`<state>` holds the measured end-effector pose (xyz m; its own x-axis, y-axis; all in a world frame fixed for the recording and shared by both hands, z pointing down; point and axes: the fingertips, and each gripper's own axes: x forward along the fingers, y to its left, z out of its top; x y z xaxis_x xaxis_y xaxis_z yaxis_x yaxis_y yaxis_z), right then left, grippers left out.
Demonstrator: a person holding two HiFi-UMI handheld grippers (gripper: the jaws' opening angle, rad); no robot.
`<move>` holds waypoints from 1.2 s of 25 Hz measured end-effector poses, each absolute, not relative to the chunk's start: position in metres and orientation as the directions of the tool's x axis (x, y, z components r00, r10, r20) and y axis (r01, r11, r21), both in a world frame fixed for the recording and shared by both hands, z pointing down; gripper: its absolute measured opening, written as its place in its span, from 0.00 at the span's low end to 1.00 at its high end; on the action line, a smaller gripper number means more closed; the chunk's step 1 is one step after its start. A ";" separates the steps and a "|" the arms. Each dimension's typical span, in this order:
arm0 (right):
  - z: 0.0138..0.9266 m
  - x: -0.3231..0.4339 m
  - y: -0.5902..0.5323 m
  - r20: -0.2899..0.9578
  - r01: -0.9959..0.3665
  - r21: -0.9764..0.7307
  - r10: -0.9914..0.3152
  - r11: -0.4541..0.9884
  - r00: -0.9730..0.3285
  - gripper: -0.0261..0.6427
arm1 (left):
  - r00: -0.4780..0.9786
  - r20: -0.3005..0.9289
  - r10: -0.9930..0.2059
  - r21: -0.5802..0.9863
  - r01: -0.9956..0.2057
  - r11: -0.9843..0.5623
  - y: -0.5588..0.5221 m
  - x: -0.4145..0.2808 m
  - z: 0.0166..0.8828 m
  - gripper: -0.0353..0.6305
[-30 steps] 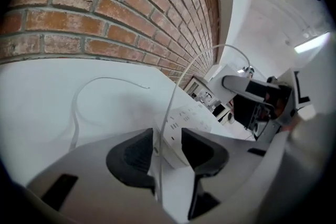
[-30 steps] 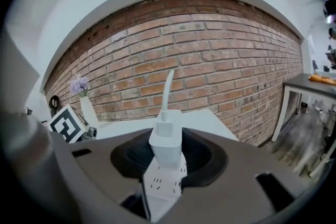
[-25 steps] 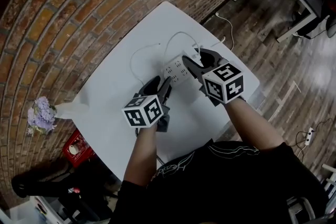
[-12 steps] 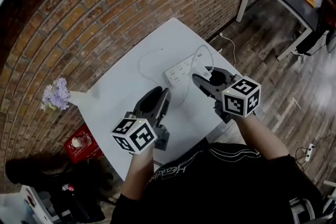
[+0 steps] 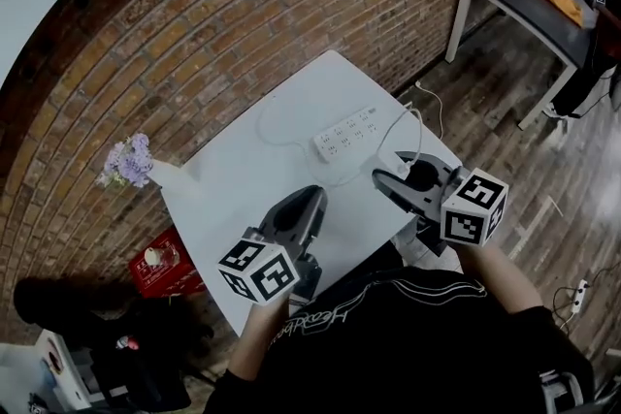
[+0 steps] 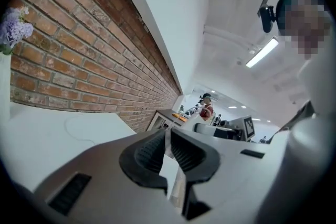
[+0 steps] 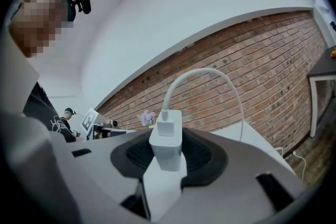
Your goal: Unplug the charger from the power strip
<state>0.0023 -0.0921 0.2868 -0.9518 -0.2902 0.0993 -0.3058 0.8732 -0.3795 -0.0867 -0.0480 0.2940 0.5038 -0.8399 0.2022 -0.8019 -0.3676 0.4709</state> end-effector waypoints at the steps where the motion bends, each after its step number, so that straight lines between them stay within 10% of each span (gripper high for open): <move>1: 0.286 0.005 -0.087 0.094 -0.298 -0.383 -0.285 0.874 -0.954 0.22 | 0.509 0.200 -0.837 0.474 -0.798 -0.372 -0.044 -0.084 0.293 0.10; 30: 0.280 0.020 -0.050 0.063 -0.254 -0.382 -0.249 0.889 -0.966 0.22 | 0.529 0.181 -0.829 0.430 -0.801 -0.417 -0.026 -0.056 0.273 0.06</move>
<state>0.0198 -0.0502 0.2797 -0.9665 -0.2489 0.0628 -0.2536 0.8885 -0.3824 -0.0557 -0.0258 0.2735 0.5292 -0.8289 0.1810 -0.8007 -0.4174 0.4298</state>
